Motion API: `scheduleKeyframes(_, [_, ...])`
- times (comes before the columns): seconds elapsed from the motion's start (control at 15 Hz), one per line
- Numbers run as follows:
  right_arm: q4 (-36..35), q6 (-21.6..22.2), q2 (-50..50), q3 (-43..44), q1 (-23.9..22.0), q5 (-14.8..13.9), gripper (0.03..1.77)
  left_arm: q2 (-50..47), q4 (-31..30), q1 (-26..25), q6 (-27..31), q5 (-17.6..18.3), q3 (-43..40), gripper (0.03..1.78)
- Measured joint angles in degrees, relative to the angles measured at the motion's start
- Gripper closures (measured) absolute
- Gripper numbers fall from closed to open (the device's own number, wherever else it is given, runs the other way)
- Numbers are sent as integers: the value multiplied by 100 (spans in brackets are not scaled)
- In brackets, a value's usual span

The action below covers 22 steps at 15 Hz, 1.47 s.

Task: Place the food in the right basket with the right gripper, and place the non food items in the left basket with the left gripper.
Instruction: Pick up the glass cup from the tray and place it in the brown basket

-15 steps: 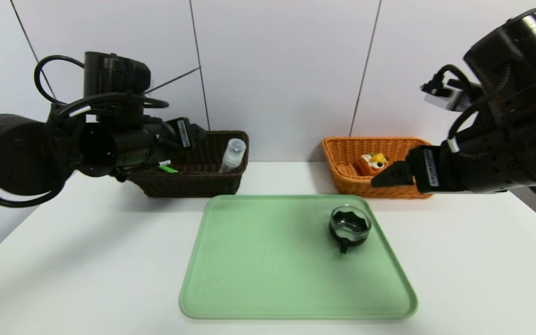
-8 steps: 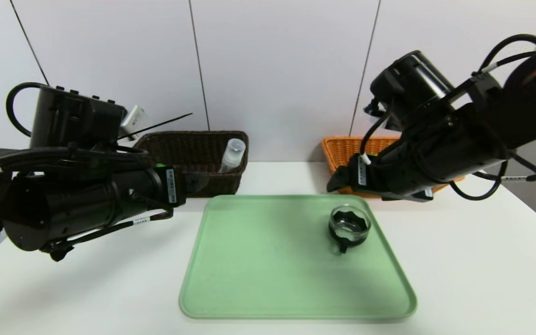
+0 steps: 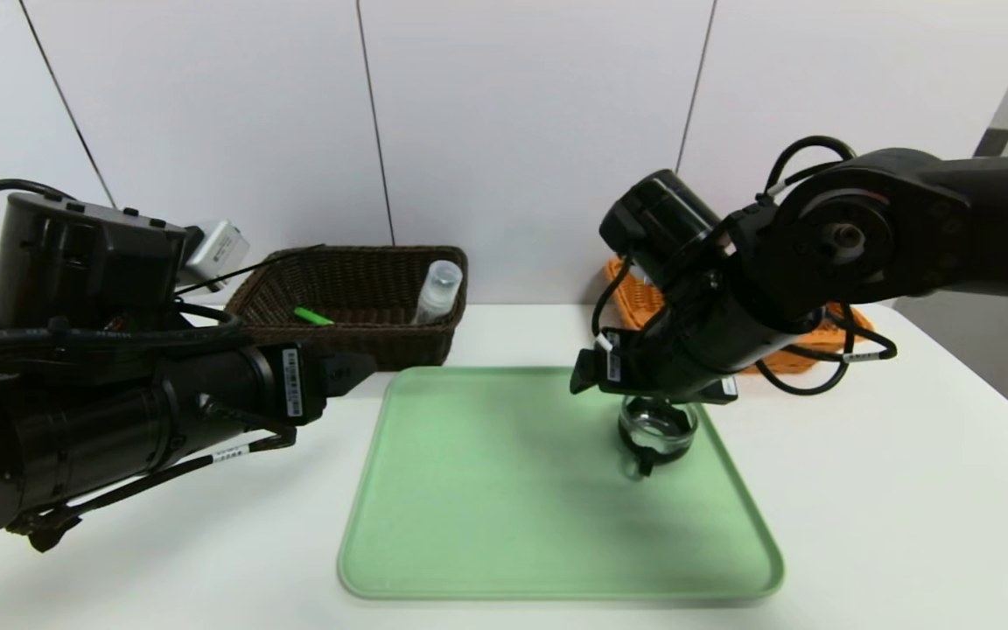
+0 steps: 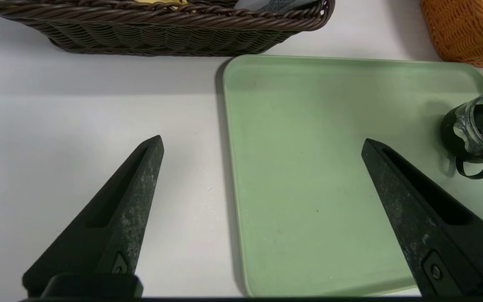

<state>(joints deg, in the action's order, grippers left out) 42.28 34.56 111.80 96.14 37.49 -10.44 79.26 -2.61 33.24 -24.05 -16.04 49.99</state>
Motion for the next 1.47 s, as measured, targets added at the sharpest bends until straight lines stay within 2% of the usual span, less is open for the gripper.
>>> scheduleKeyframes(0.2, [-9,5,160,15,27,-45,10,-55,2,2,-6,0,-63,14])
scheduleKeyframes(0.4, [-28,5,352,30,16,-304,10,-110,2,-1,-12,0,-134,12])
scheduleKeyframes(1.27, [9,16,855,308,30,-339,10,-127,0,-61,22,-2,-143,12])
scheduleKeyframes(1.33, [11,13,868,308,30,-339,13,-127,0,-84,22,0,-143,12])
scheduleKeyframes(1.47, [15,13,881,308,30,-339,48,-127,0,-148,30,6,-146,12])
